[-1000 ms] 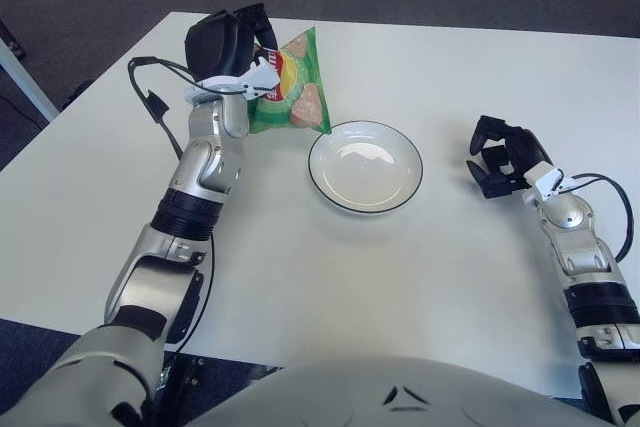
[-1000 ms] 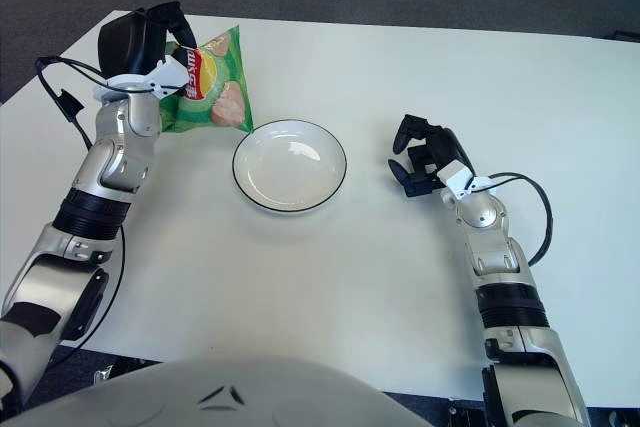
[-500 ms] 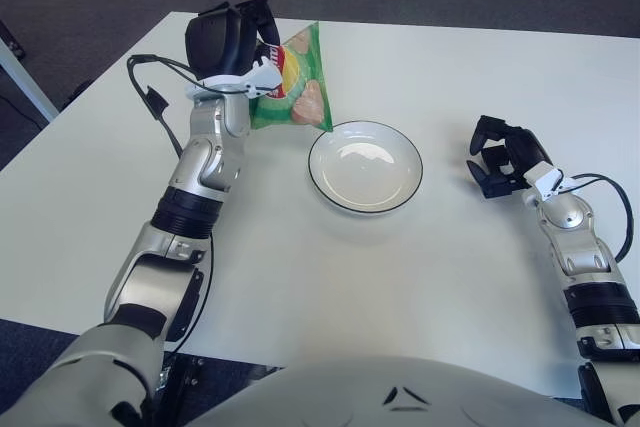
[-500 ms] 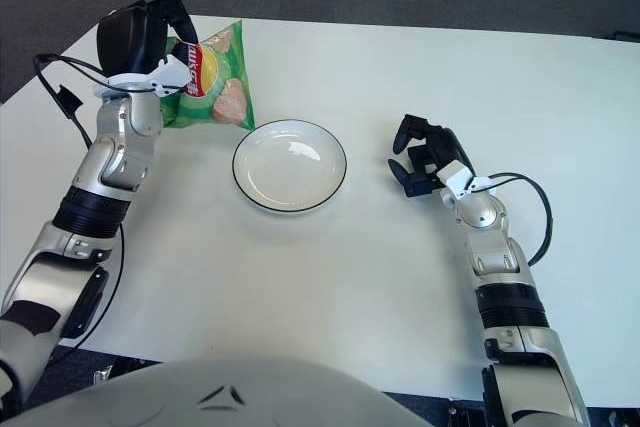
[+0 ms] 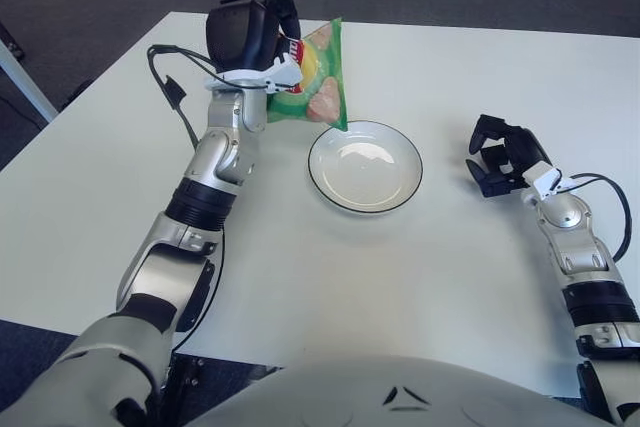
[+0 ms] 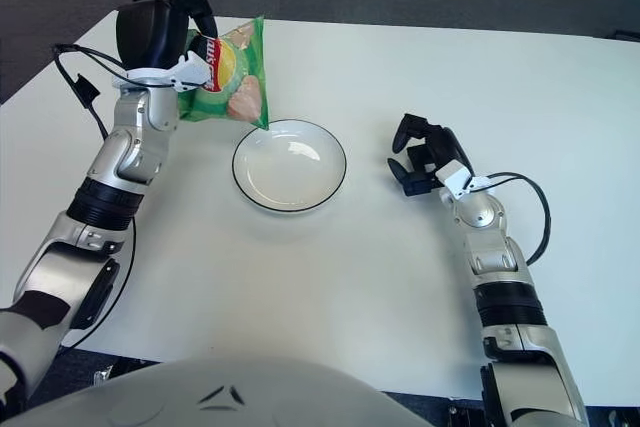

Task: Put the snack into the plate.

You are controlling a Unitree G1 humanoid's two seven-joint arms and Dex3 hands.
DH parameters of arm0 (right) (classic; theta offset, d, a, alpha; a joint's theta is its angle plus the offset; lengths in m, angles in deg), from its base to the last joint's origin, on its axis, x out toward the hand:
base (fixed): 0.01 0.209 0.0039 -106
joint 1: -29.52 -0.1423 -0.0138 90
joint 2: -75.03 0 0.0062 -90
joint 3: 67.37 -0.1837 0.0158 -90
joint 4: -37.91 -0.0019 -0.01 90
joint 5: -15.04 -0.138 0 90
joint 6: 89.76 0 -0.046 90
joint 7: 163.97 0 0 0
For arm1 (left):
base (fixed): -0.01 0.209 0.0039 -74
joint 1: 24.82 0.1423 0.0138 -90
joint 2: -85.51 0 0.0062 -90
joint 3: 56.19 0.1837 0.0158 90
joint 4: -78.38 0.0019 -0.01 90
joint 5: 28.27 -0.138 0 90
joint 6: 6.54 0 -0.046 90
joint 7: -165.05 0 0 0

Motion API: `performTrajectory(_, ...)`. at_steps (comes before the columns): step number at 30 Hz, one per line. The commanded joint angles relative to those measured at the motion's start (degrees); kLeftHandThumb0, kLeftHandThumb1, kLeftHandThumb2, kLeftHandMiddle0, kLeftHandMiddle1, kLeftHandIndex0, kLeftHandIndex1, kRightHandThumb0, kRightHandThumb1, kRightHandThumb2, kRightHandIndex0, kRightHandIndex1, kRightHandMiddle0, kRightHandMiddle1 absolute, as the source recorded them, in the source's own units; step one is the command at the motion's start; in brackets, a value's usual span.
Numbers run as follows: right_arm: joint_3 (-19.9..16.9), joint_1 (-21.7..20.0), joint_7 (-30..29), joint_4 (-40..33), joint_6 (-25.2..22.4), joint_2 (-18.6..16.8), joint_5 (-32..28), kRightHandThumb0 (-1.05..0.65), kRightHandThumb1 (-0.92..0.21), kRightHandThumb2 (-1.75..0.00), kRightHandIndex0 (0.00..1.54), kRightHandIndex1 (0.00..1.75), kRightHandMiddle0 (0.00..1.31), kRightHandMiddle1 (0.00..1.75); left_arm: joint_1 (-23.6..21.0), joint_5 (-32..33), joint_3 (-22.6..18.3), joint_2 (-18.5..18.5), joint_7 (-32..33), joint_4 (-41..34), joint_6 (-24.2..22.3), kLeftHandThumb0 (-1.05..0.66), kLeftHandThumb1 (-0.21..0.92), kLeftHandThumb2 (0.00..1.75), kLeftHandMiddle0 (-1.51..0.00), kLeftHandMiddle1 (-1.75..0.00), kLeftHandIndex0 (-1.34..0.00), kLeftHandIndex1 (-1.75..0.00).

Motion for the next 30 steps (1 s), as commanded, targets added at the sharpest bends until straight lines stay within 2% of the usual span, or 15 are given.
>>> performTrajectory(1,2.57,5.1,1.73,5.55,-4.07,-1.3,2.43,-0.51,-0.26,-1.39,1.33,1.75,0.66,1.75,-1.88,0.27,0.04,0.09,-0.73,-0.66,0.85,0.65,-0.03,1.74,-0.91,-1.75,-1.16,-1.75)
performTrajectory(4,2.58,5.12,1.65,5.43,-4.26,-1.35,2.43,-0.51,-0.26,-1.38,1.32,1.75,0.66,1.75,-1.79,1.26,0.17,0.62,-3.04,-1.79,1.0,0.64,-0.02,1.73,-0.9,-1.75,-1.16,-1.75)
performTrajectory(8,2.42,5.18,1.77,5.04,-5.14,-1.56,2.0,-0.51,-0.25,-1.39,1.31,1.75,0.67,1.75,-1.48,1.66,0.71,2.22,-6.44,-4.04,-1.07,0.64,-0.01,1.73,-0.9,-1.75,-1.16,-1.75)
performTrajectory(10,2.39,5.18,1.81,5.02,-5.24,-1.63,1.88,-0.51,-0.25,-1.4,1.31,1.75,0.67,1.75,-1.67,1.87,1.52,4.05,-6.47,-4.43,-1.0,0.63,-0.01,1.72,-0.9,-1.75,-1.16,-1.75)
performTrajectory(17,2.56,5.31,1.51,4.75,-4.8,-1.64,2.27,-0.51,-0.25,-1.4,1.31,1.75,0.68,1.75,-0.99,5.74,1.74,7.0,-7.97,-5.34,1.89,0.61,0.02,1.68,-0.87,-1.75,-1.13,-1.75)
performTrajectory(30,3.21,5.41,1.95,3.96,-4.51,-1.21,3.11,-0.52,-0.23,-1.42,1.33,1.75,0.69,1.75,-1.15,8.81,2.68,9.3,-8.33,-3.77,7.99,0.6,0.04,1.65,-0.84,-1.75,-1.11,-1.75)
